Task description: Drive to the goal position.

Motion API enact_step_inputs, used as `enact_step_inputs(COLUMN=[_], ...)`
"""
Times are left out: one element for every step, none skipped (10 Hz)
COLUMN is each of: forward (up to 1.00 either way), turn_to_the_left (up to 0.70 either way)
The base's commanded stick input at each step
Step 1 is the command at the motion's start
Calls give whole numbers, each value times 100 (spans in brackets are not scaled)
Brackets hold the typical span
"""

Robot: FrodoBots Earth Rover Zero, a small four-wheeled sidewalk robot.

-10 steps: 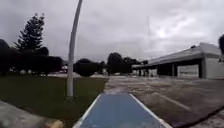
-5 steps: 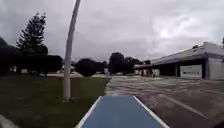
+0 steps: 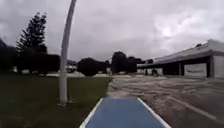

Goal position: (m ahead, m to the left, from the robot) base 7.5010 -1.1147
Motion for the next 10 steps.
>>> enact_step_inputs(forward=[50,50,50,50,50,50,50,50,50,50], turn_to_the_left=[0,0,0,0,0,0,0,0,0,0])
